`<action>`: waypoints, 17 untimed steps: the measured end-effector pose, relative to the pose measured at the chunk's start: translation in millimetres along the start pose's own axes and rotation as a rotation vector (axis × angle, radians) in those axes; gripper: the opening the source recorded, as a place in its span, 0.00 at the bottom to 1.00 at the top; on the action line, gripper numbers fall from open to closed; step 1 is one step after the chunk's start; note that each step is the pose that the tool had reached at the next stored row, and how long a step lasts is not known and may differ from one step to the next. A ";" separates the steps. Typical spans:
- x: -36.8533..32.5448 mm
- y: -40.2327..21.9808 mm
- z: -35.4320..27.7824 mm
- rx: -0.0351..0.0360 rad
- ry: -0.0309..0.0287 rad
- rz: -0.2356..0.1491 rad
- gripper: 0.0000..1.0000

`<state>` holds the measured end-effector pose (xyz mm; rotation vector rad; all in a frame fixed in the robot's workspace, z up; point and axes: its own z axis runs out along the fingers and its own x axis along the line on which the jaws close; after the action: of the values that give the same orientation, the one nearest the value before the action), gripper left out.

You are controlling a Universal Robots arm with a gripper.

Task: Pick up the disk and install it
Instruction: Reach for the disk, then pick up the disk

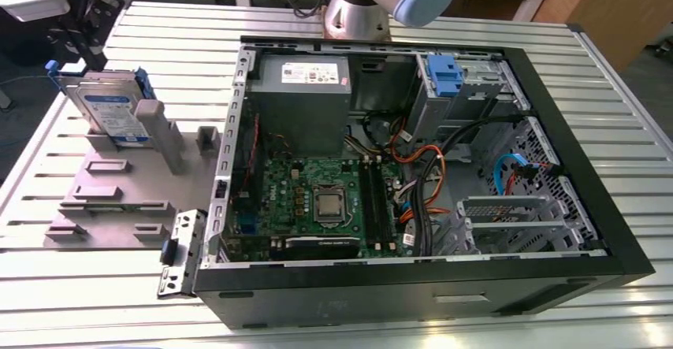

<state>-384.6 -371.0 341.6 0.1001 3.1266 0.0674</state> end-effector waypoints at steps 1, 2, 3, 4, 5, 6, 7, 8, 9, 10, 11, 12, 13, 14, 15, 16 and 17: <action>0.5 0.0 0.2 0.0004 -0.0001 -0.002 0.11; 1.1 0.0 0.3 0.0011 0.0001 -0.004 0.11; 2.1 -0.1 0.5 0.0011 0.0001 -0.005 0.11; 3.3 -0.2 0.8 0.0012 0.0001 -0.006 0.11; 5.0 -0.3 1.0 0.0013 0.0002 -0.007 0.11; 6.1 -0.4 1.3 0.0012 0.0002 -0.007 0.11; 6.7 -0.5 1.6 0.0012 0.0002 -0.008 0.11; 6.7 -0.6 2.3 0.0011 0.0000 -0.009 0.11; 6.8 -0.6 3.1 0.0011 0.0003 -0.012 0.11; 6.8 -0.6 3.5 0.0012 0.0006 -0.015 0.11; 6.8 -0.6 3.8 0.0013 0.0009 -0.018 0.11; 6.8 -0.6 3.9 0.0013 0.0011 -0.021 0.11; 6.9 -0.6 4.0 0.0012 0.0010 -0.023 0.11; 6.9 -0.6 4.1 0.0012 0.0010 -0.023 0.11; 6.8 -0.6 3.4 0.0011 0.0009 -0.023 0.11; 6.8 -0.6 2.7 0.0011 0.0009 -0.023 0.11; 6.8 -0.6 2.6 0.0011 0.0009 -0.023 0.11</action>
<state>-391.4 -371.0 338.9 0.0635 3.1281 0.0656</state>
